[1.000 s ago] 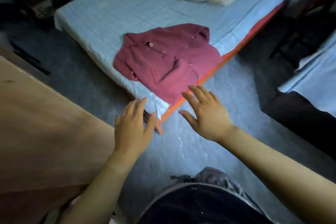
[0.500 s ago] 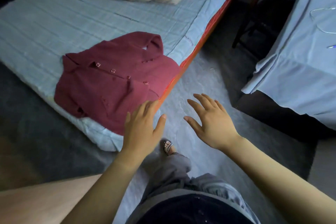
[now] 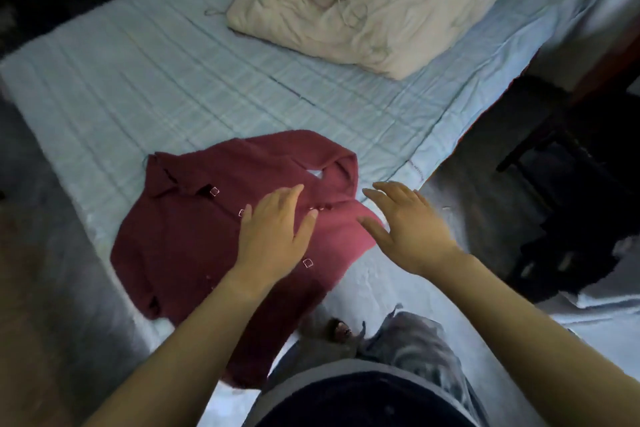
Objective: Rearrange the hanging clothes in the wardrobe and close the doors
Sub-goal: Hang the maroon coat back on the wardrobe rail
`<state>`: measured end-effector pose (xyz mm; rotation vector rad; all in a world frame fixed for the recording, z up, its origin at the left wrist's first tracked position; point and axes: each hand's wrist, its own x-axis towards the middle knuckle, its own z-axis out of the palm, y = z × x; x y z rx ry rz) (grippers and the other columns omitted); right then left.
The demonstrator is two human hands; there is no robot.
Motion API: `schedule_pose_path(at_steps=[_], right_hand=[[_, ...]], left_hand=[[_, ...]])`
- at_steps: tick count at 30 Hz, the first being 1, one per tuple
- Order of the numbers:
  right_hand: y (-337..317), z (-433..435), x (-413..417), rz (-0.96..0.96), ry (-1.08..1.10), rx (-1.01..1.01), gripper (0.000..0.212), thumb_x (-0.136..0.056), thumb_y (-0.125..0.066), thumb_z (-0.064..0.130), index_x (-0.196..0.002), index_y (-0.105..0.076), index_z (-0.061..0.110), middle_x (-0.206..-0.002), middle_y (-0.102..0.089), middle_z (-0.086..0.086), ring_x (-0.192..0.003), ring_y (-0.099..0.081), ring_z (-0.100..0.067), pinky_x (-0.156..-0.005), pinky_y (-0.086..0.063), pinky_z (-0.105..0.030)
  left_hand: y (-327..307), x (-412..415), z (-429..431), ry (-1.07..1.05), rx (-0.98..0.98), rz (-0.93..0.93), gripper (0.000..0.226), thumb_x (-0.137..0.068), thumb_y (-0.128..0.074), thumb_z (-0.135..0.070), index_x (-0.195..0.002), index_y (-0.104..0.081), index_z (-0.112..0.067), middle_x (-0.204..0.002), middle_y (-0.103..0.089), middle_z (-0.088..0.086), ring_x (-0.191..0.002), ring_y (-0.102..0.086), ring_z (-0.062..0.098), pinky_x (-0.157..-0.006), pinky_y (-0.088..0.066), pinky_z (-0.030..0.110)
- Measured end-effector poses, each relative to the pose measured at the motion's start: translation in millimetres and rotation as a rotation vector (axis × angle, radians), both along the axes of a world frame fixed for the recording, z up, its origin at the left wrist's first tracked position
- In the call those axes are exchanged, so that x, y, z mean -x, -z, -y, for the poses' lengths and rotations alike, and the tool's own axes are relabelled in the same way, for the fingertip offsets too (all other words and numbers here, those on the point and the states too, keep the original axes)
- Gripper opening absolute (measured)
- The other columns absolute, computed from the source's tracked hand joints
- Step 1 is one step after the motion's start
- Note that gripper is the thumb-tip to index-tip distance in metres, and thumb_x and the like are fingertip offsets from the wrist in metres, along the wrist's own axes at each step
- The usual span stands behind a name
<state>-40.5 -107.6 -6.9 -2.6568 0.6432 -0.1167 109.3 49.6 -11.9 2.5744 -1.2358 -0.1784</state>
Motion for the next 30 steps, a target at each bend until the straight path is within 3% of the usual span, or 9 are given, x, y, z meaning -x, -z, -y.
schedule_pose_path(at_steps=[5,9,13,17,22,25,27,30], right_hand=[[6,33,-107,0.033,-0.212,-0.035,0.063,-0.086,-0.031,0.057,-0.121,-0.060,0.012,-0.124,-0.059,-0.009,-0.116,-0.054,-0.029,-0.096,-0.043,-0.047],[25,48,-193,-0.072,-0.455,-0.051,0.069,-0.085,-0.023,0.061,-0.129,-0.055,0.018,-0.135,-0.052,-0.005,-0.128,-0.044,-0.024,-0.103,-0.036,-0.049],[46,55,-261,-0.143,-0.702,-0.076,0.070,-0.084,-0.021,0.060,-0.128,-0.056,0.017,-0.133,-0.053,-0.004,-0.126,-0.045,-0.022,-0.104,-0.033,-0.045],[65,54,-321,-0.169,-0.763,-0.040,0.068,-0.085,-0.022,0.060,-0.117,-0.064,0.017,-0.123,-0.061,-0.002,-0.119,-0.053,-0.021,-0.106,-0.030,-0.048],[90,36,-392,-0.213,-0.859,-0.056,0.071,-0.084,-0.019,0.061,-0.118,-0.063,0.016,-0.123,-0.061,-0.004,-0.118,-0.052,-0.023,-0.107,-0.028,-0.049],[109,29,-434,-0.217,-0.917,-0.090,0.068,-0.085,-0.024,0.059,-0.117,-0.063,0.014,-0.120,-0.062,-0.005,-0.114,-0.055,-0.026,-0.103,-0.037,-0.047],[122,26,-464,-0.185,-0.921,-0.173,0.057,-0.088,-0.036,0.052,-0.116,-0.064,0.010,-0.115,-0.064,-0.008,-0.109,-0.058,-0.027,-0.096,-0.043,-0.039],[145,18,-509,-0.220,-0.880,-0.288,0.042,-0.091,-0.051,0.039,-0.122,-0.060,0.012,-0.121,-0.061,-0.006,-0.114,-0.054,-0.023,-0.095,-0.037,-0.027]], left_hand=[[13,-62,-7,-0.261,-0.043,-0.049,0.070,-0.084,-0.019,-0.059,-0.134,-0.046,-0.020,-0.134,-0.053,0.000,-0.123,-0.050,0.021,-0.103,-0.038,0.052],[36,-92,-15,-0.492,-0.079,-0.094,0.068,-0.084,-0.020,-0.059,-0.132,-0.049,-0.021,-0.131,-0.055,-0.003,-0.119,-0.053,0.020,-0.099,-0.041,0.051],[50,-107,-16,-0.729,-0.081,-0.141,0.060,-0.086,-0.029,-0.055,-0.123,-0.057,-0.017,-0.120,-0.063,0.003,-0.107,-0.061,0.026,-0.089,-0.048,0.046],[57,-126,-20,-0.904,-0.098,-0.189,0.059,-0.087,-0.032,-0.052,-0.123,-0.058,-0.014,-0.118,-0.064,0.006,-0.103,-0.062,0.029,-0.086,-0.050,0.047],[78,-163,-40,-1.035,-0.077,-0.228,0.058,-0.087,-0.033,-0.053,-0.123,-0.058,-0.014,-0.119,-0.064,0.006,-0.107,-0.061,0.029,-0.087,-0.049,0.052],[95,-201,-55,-1.032,-0.093,-0.239,0.058,-0.089,-0.032,-0.054,-0.124,-0.057,-0.015,-0.121,-0.063,0.006,-0.108,-0.061,0.029,-0.089,-0.049,0.053],[107,-235,-66,-1.028,-0.089,-0.239,0.058,-0.089,-0.033,-0.053,-0.123,-0.057,-0.014,-0.119,-0.064,0.006,-0.106,-0.062,0.029,-0.087,-0.051,0.050],[126,-293,-80,-1.013,-0.103,-0.234,0.058,-0.088,-0.034,-0.052,-0.122,-0.059,-0.011,-0.116,-0.066,0.009,-0.102,-0.064,0.030,-0.085,-0.053,0.046]])
